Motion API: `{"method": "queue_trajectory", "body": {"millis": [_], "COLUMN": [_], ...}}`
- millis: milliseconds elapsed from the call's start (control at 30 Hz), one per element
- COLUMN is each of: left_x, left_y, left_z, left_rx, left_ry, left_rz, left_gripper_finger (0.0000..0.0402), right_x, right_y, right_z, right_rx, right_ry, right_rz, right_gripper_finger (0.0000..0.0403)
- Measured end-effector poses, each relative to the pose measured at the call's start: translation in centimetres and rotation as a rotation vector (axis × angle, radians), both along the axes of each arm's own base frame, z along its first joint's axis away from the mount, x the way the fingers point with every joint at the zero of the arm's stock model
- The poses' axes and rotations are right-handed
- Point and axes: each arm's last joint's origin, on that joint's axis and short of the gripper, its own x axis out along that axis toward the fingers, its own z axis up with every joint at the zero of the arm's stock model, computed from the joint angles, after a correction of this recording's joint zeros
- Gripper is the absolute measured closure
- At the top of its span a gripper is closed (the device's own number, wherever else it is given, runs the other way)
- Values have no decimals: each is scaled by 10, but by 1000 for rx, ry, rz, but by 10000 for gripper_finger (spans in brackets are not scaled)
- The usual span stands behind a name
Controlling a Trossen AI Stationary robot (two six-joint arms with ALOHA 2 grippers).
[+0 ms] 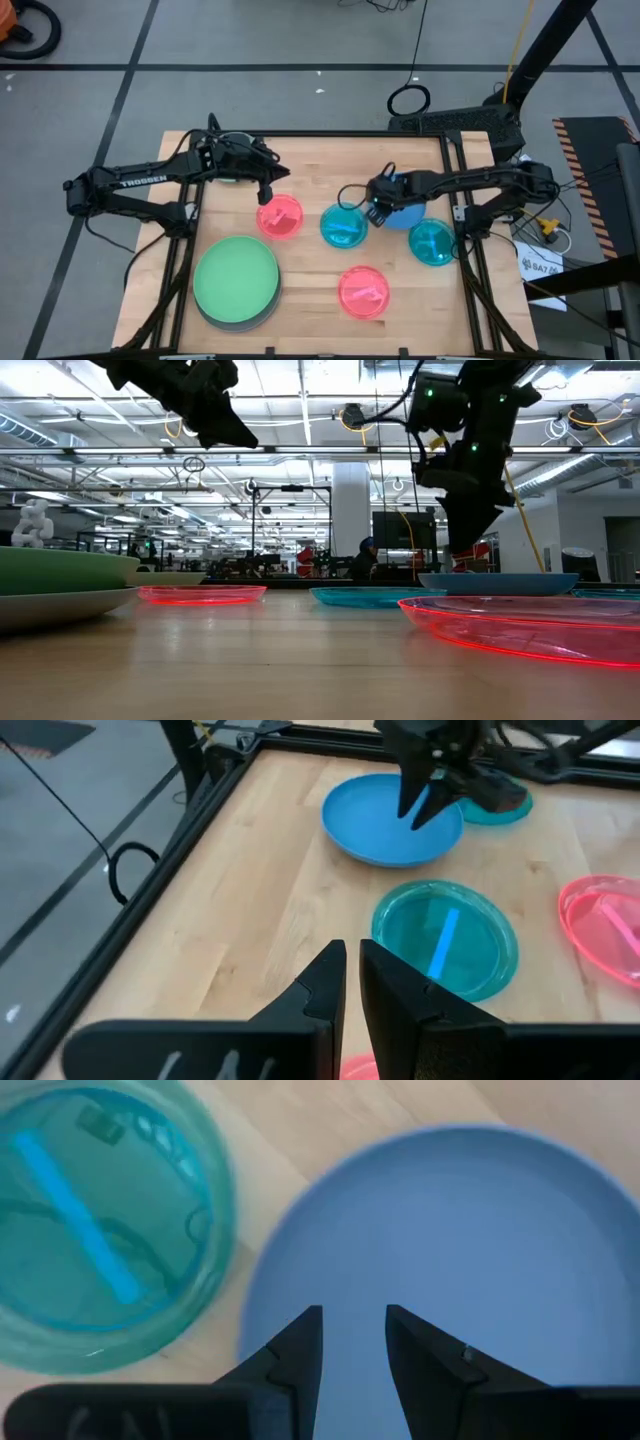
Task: Stack plastic plates
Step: Stack the blue plate on the green plate
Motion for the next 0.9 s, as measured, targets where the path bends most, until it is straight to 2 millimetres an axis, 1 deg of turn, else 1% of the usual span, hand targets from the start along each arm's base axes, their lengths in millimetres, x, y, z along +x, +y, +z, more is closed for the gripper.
{"method": "queue_trajectory", "body": {"millis": [133, 267, 467, 567, 700, 800, 900], "left_x": [-3, -5, -5, -5, -4, -4, -4], "left_y": [0, 1, 2, 2, 2, 2, 2], "left_z": [-4, -6, -7, -6, -6, -5, -5], "left_rx": [-39, -39, -20, -9, 4, 11, 21], "left_ry": [42, 76, 83, 83, 77, 72, 75], "left_rz": [45, 117, 138, 138, 132, 129, 122], "left_gripper_finger": [360, 360, 360, 360, 360, 360, 360], "right_x": [-9, -24, -45, -50, -54, -54, -60], "right_y": [-15, -28, -43, -53, -63, -70, -77], "right_z": [1, 4, 9, 10, 10, 9, 9], "right_rx": [45, 81, 84, 43, 38, 10, -20], "right_ry": [47, 124, 237, 263, 275, 254, 270], "right_rz": [-41, -63, -86, -98, -71, -123, -188], "right_gripper_finger": [298, 298, 298, 298, 298, 295, 276]}}
